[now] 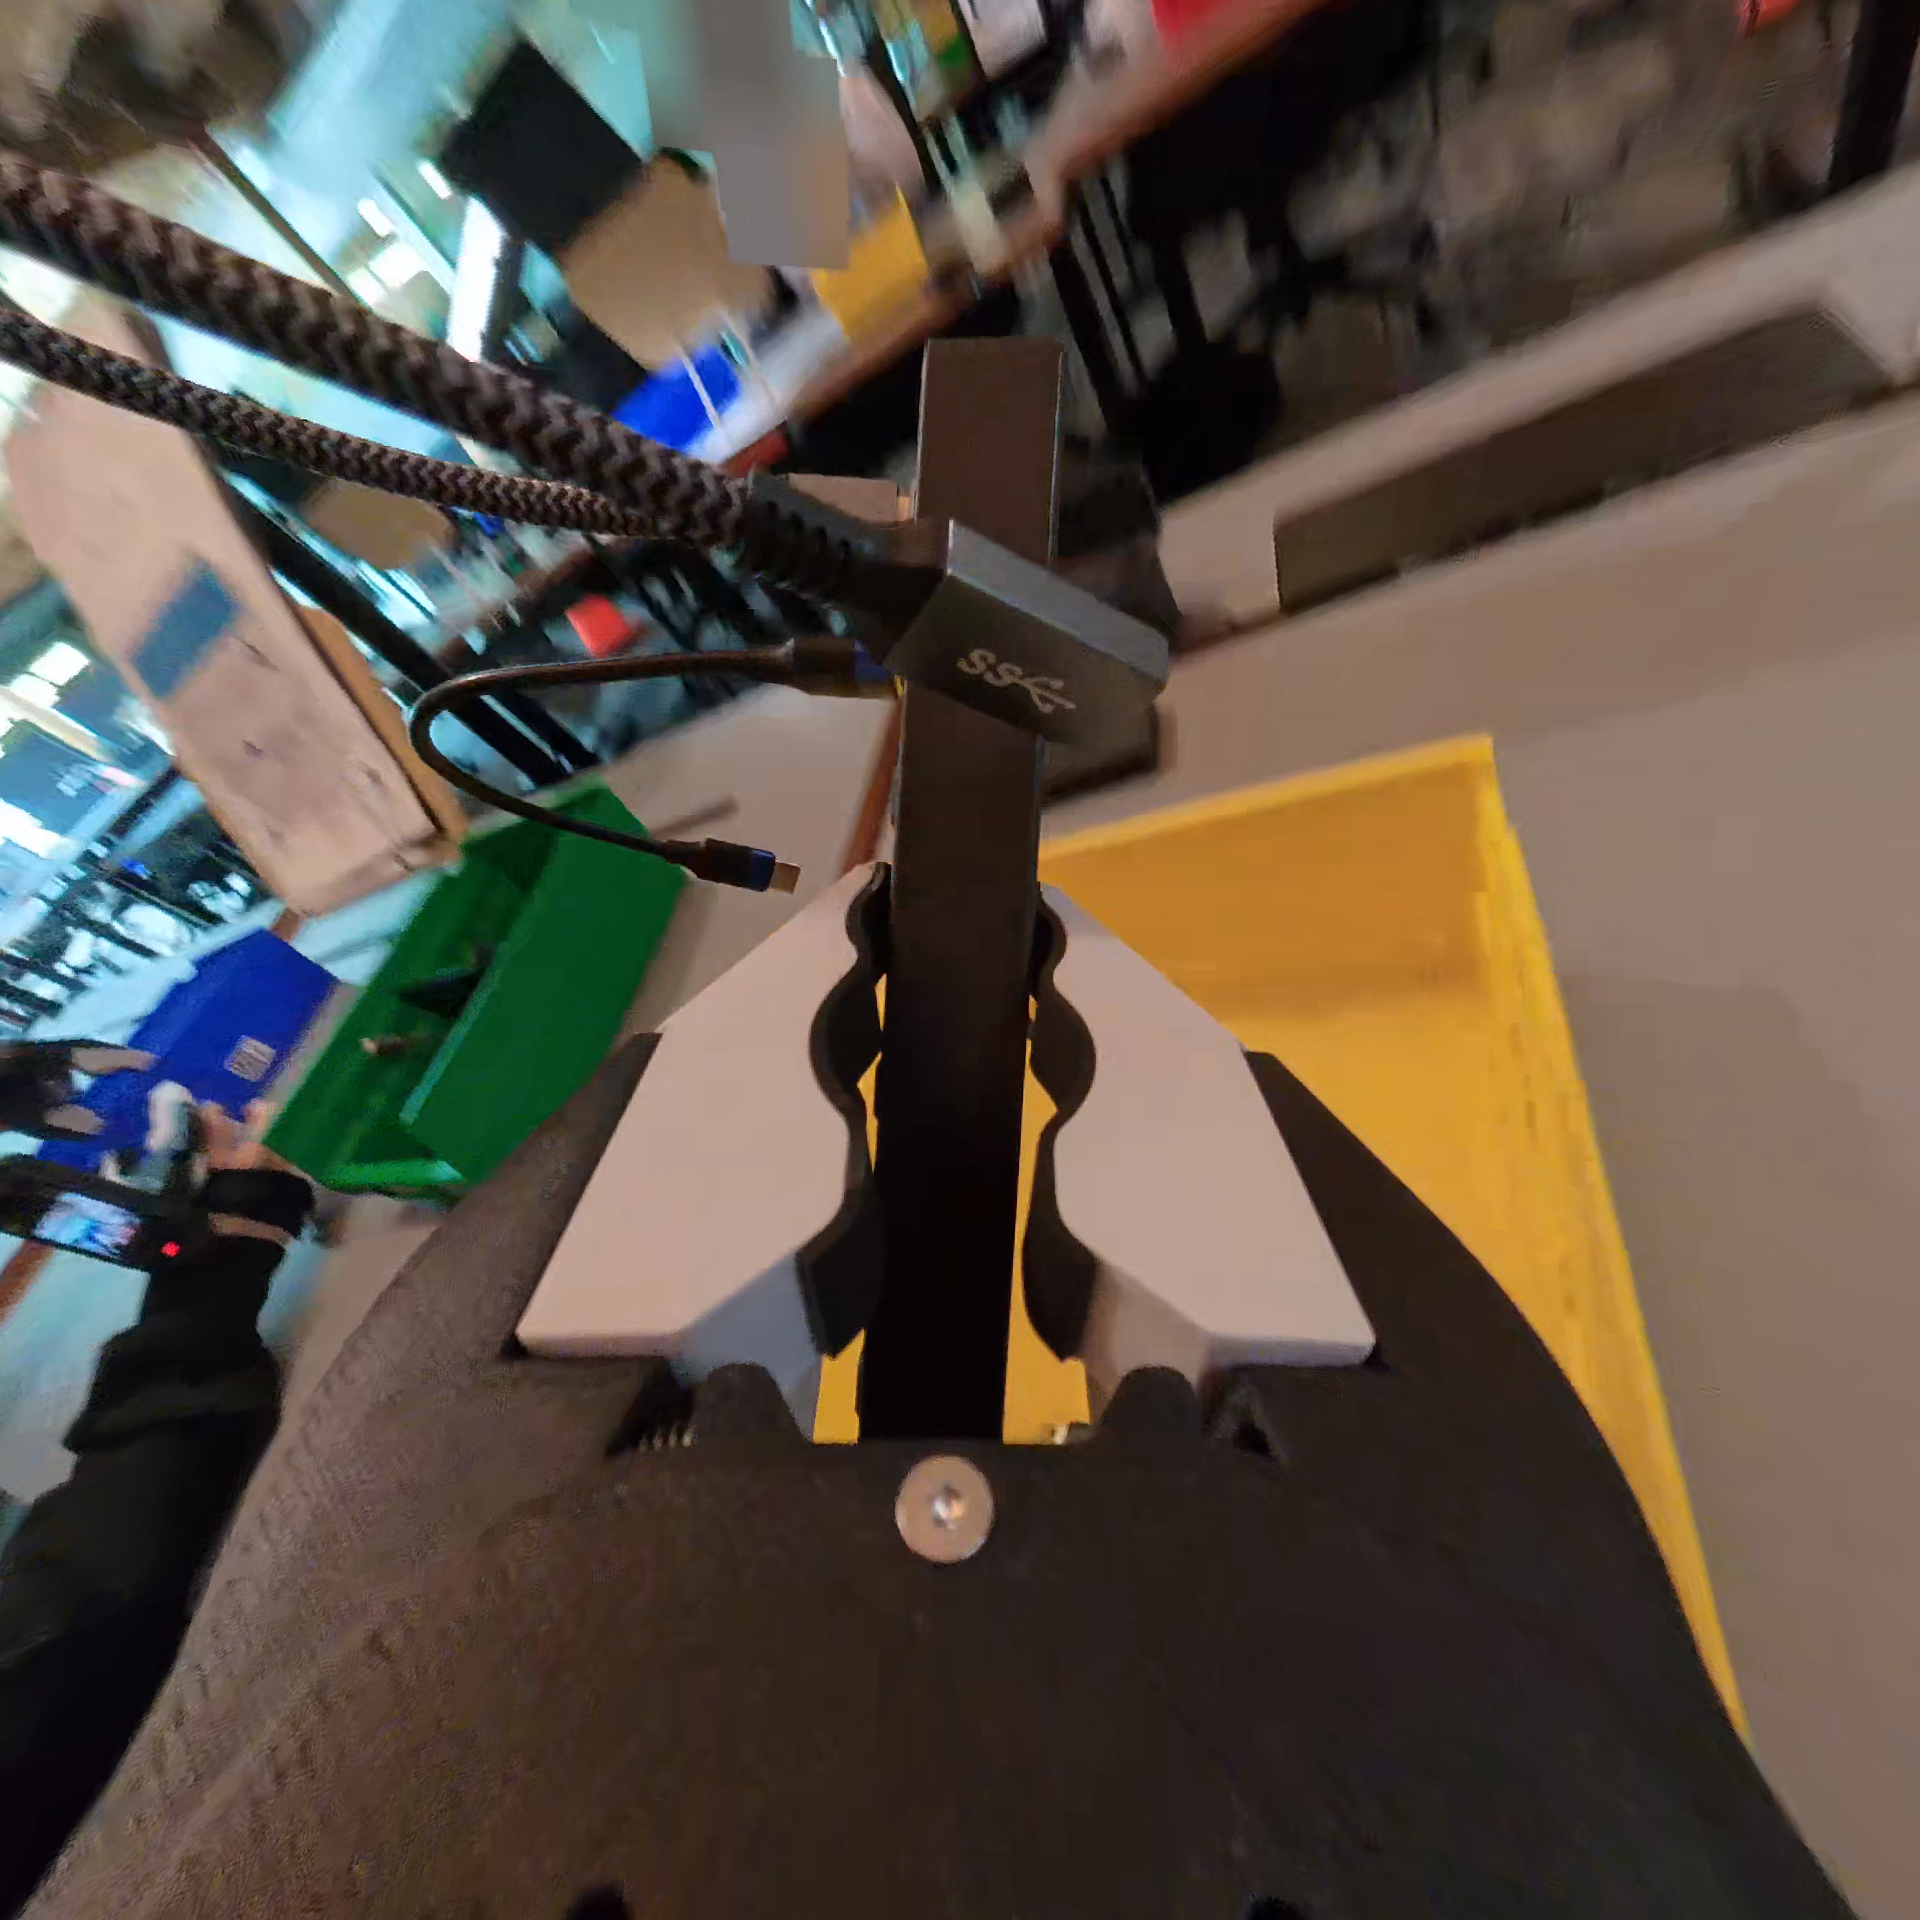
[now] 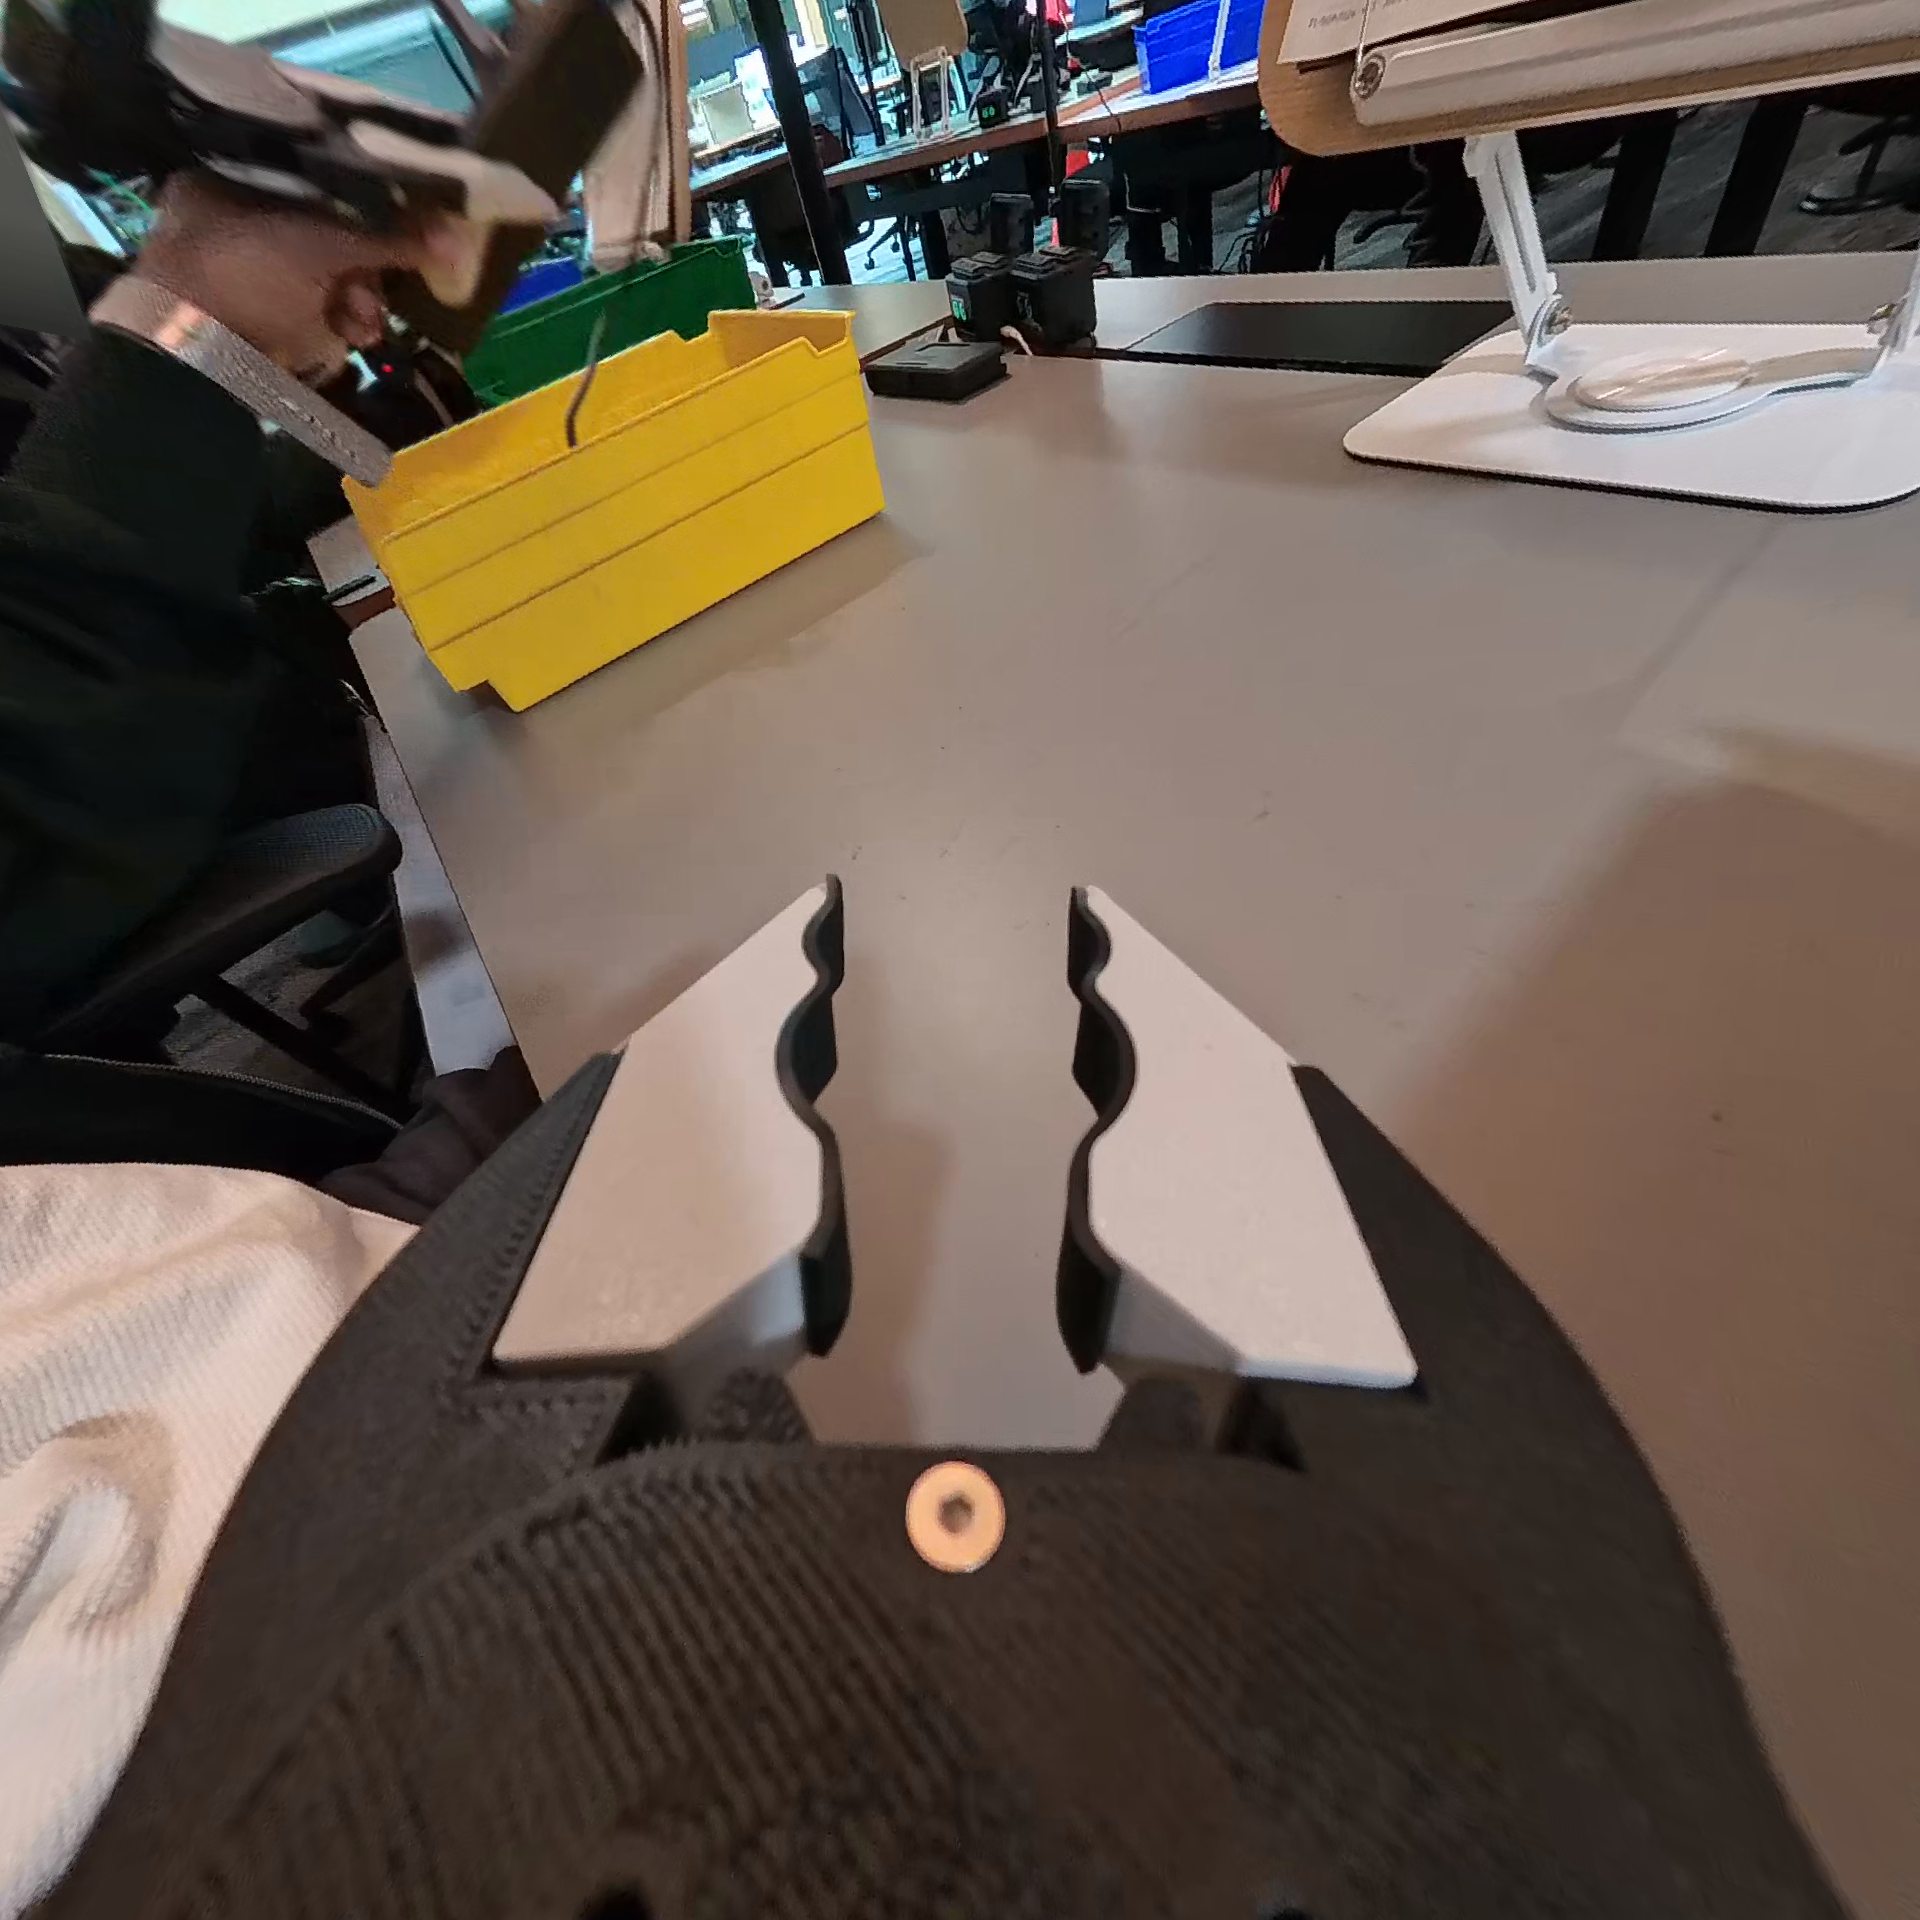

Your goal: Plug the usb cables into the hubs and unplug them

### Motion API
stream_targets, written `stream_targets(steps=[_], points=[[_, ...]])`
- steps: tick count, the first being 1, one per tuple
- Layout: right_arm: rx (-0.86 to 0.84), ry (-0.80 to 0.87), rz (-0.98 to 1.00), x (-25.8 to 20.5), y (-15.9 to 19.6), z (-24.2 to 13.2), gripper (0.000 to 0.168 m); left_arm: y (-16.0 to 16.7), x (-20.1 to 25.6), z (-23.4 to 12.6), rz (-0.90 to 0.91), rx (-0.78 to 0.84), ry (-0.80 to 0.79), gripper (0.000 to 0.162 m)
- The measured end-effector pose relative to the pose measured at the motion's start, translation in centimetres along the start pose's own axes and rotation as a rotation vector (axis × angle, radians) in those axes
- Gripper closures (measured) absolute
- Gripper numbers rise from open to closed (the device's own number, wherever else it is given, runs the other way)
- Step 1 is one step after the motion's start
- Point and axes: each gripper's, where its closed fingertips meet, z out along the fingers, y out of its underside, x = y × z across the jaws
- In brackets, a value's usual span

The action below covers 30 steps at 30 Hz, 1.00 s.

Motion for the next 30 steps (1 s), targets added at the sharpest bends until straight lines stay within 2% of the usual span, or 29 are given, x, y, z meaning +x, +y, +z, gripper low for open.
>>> stream_targets(steps=[4, 7, 13, 16, 20, 30], points=[[0.005, -0.005, 0.008, 0.0, -0.1, 0.0, 0.126, -6.9, -1.6, -5.8, -0.068, 0.274, -0.044, 0.139], [0.007, -0.008, 0.011, -0.1, -0.1, -0.1, 0.126, -10.9, -1.6, -10.2, -0.099, 0.439, -0.033, 0.139], [0.010, -0.009, 0.007, -0.2, -0.1, -0.1, 0.126, -15.5, 1.4, -16.6, -0.133, 0.644, 0.138, 0.139], [0.012, -0.008, 0.005, -0.3, -0.2, -0.2, 0.126, -16.8, 4.7, -18.1, -0.116, 0.690, 0.271, 0.139], [0.014, -0.006, 0.002, -0.2, -0.2, -0.2, 0.126, -17.5, 10.4, -18.0, -0.065, 0.694, 0.433, 0.139], [0.037, -0.011, 0.005, -0.2, -0.6, -0.5, 0.127, -15.6, 24.3, -16.8, 0.147, 0.605, 0.660, 0.139]])
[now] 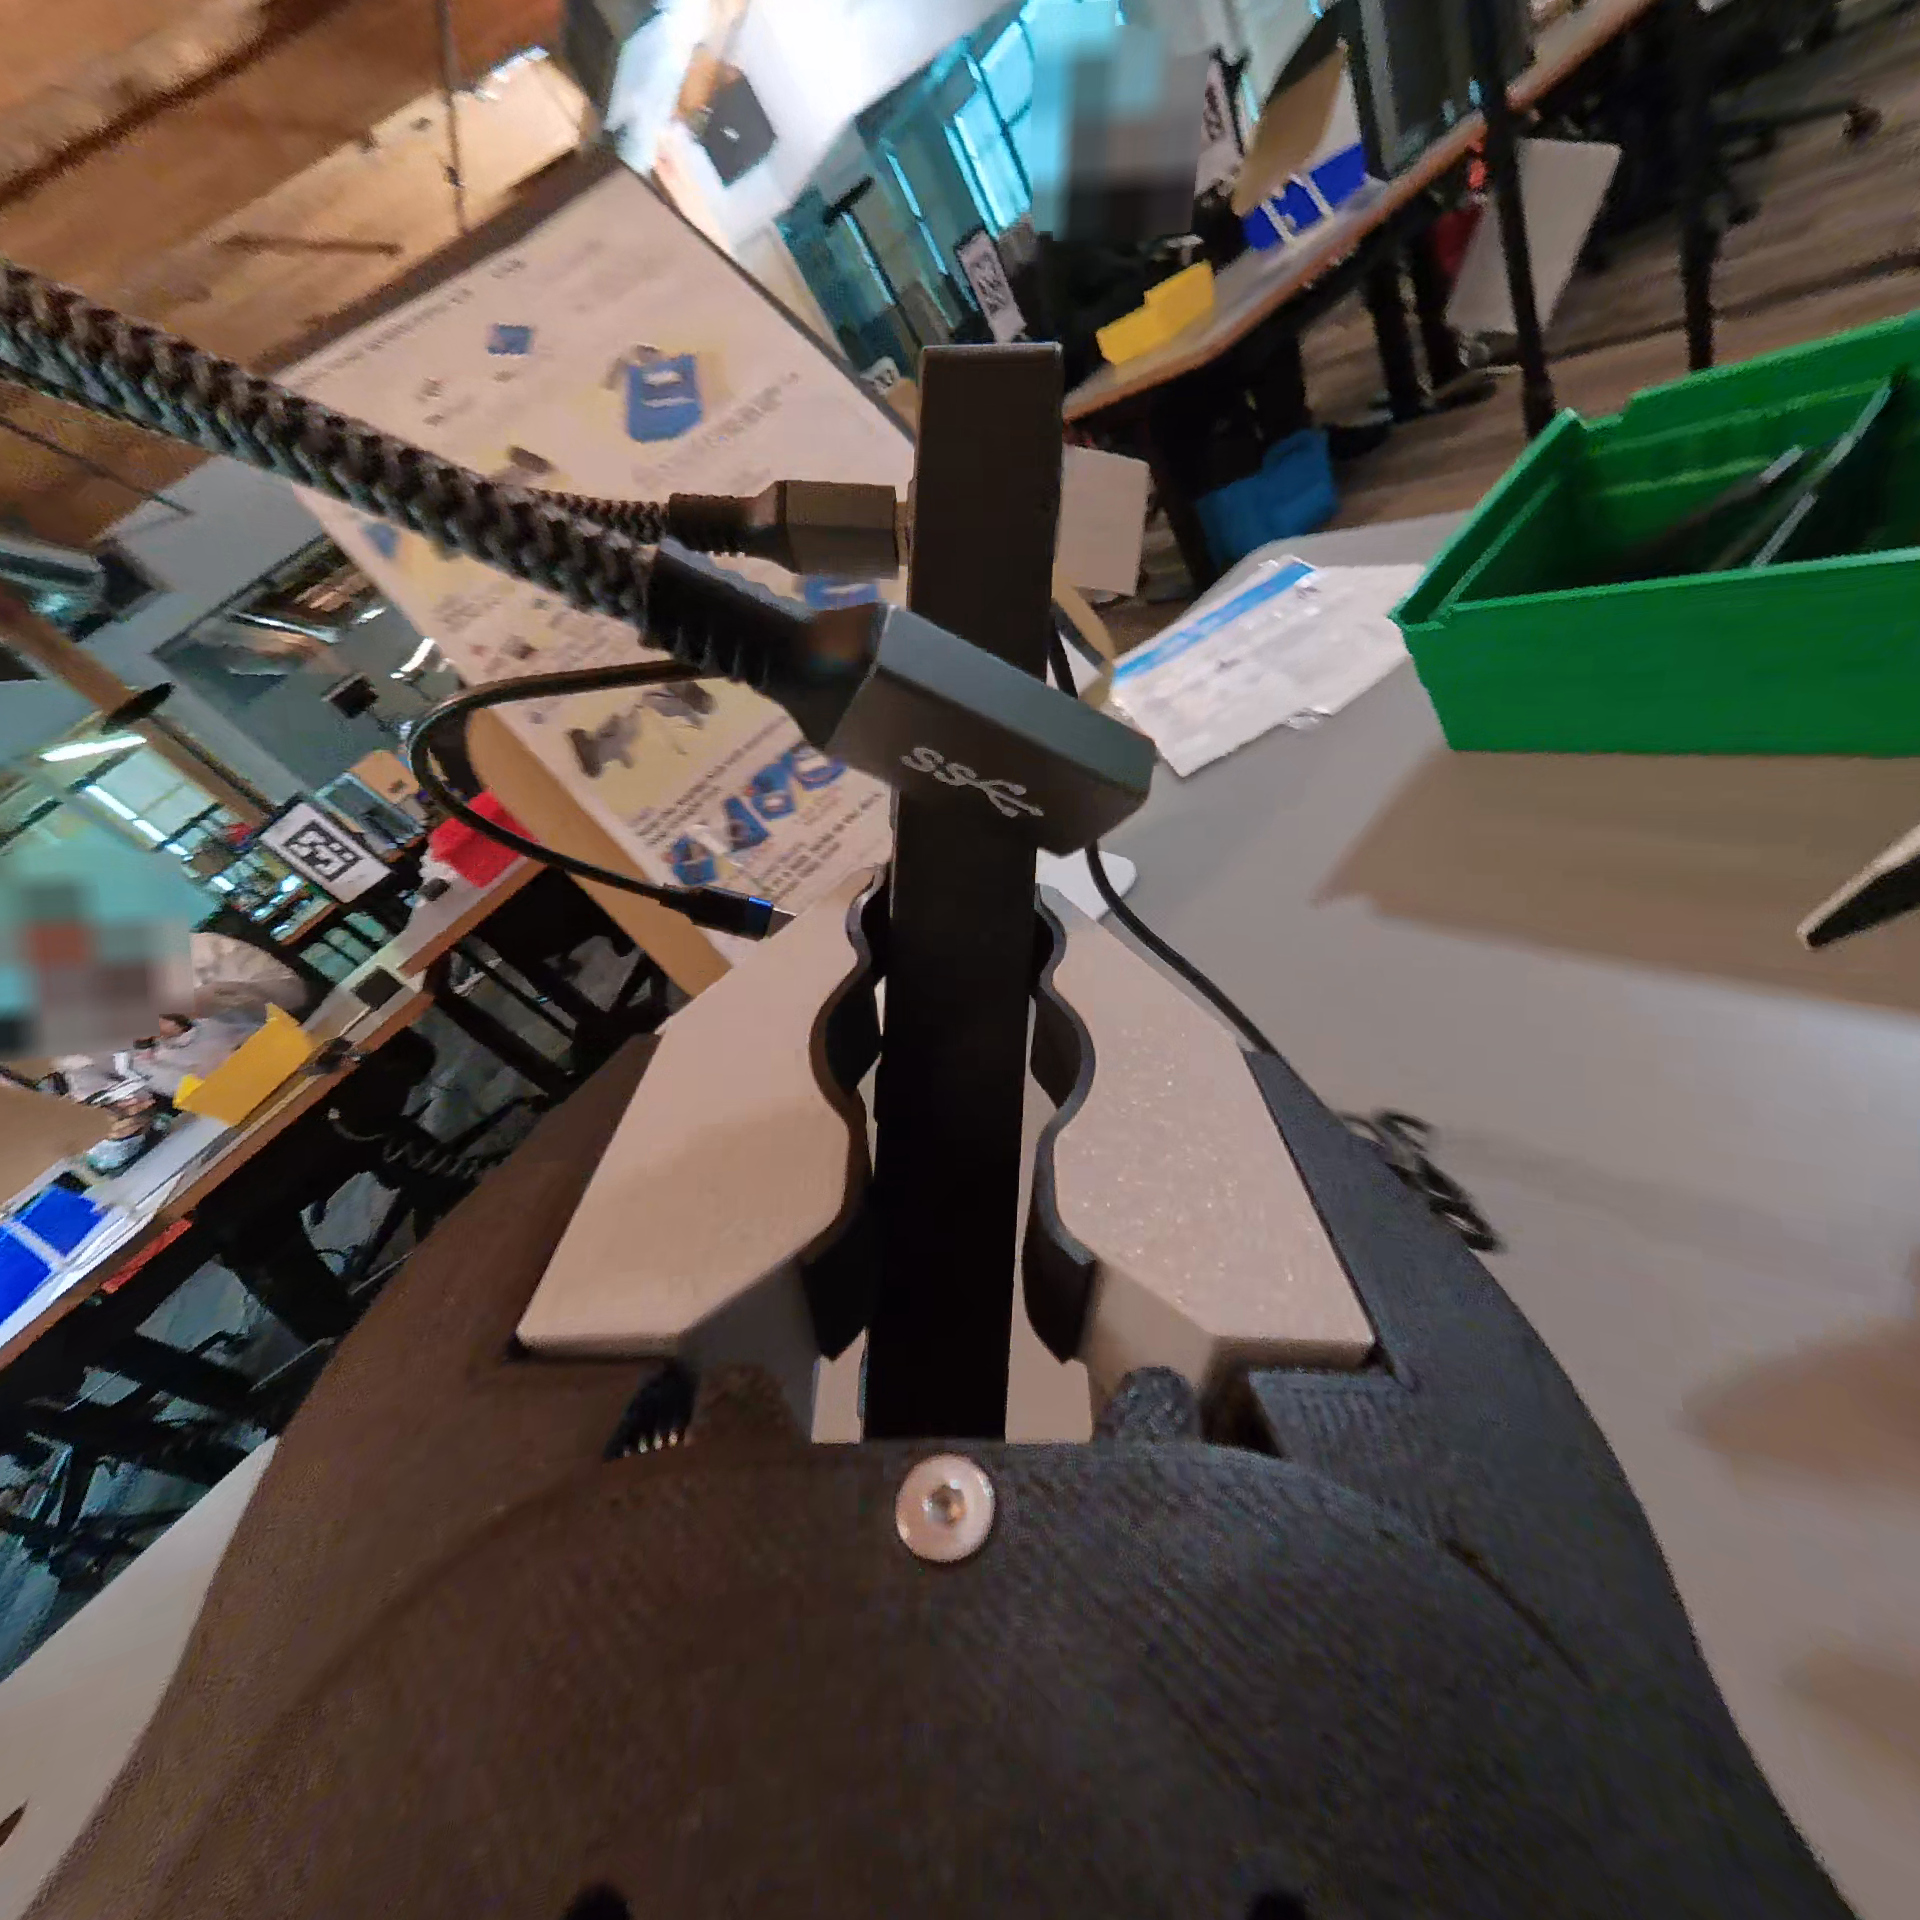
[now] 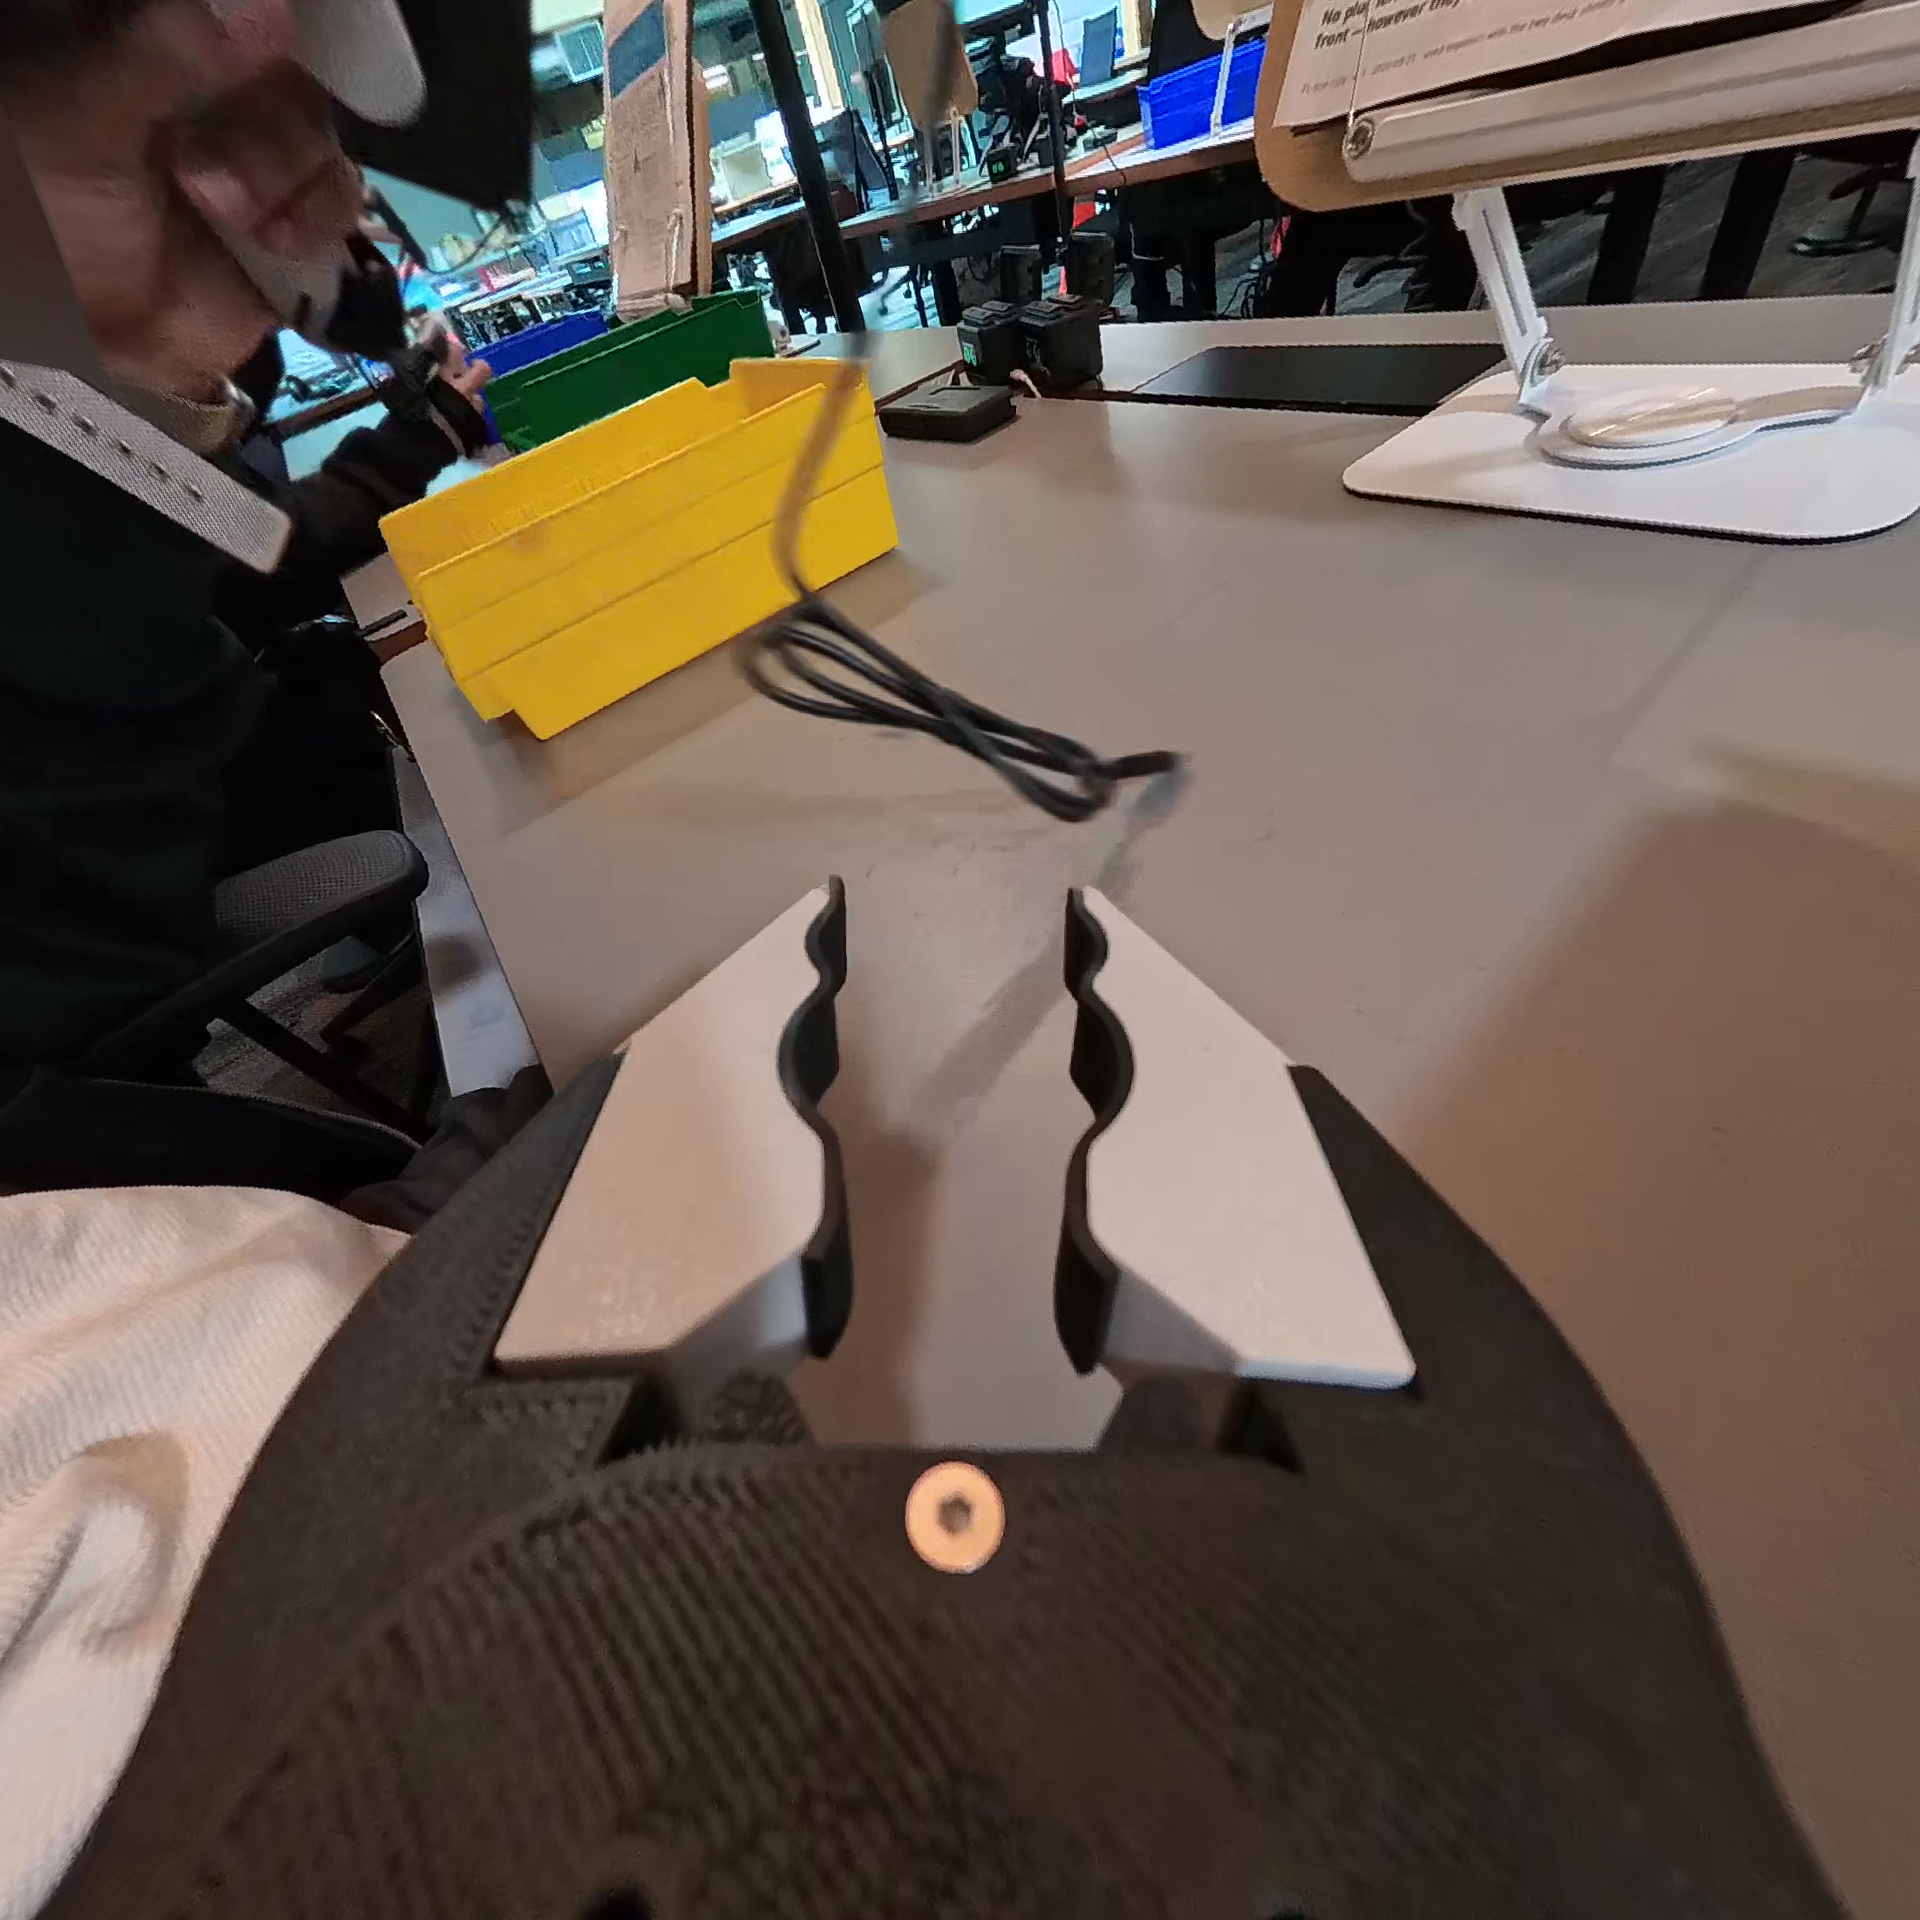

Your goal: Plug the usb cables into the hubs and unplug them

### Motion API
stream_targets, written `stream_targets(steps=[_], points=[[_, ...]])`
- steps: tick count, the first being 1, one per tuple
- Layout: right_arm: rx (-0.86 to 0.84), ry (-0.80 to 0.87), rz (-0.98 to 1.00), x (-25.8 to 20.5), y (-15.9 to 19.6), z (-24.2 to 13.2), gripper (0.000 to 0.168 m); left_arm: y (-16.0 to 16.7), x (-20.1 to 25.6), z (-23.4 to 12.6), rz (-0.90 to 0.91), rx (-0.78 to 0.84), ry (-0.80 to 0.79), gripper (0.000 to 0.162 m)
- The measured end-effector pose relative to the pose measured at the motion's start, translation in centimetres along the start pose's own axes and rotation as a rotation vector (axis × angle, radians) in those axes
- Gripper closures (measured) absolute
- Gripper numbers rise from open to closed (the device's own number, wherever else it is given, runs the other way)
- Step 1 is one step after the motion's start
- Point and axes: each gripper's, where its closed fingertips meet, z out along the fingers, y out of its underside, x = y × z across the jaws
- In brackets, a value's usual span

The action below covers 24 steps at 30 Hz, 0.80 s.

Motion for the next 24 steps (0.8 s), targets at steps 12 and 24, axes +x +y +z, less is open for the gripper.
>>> stream_targets(steps=[12, 24], points=[[0.224, -0.103, 0.185, -1.3, -2.9, -0.2, 0.125, 5.9, 10.2, 5.0, 0.116, -0.202, 0.082, 0.140], [0.356, -0.110, 0.520, 1.3, -2.9, -0.7, 0.103, 6.7, 21.4, 5.1, 0.268, -0.160, 0.186, 0.140]])
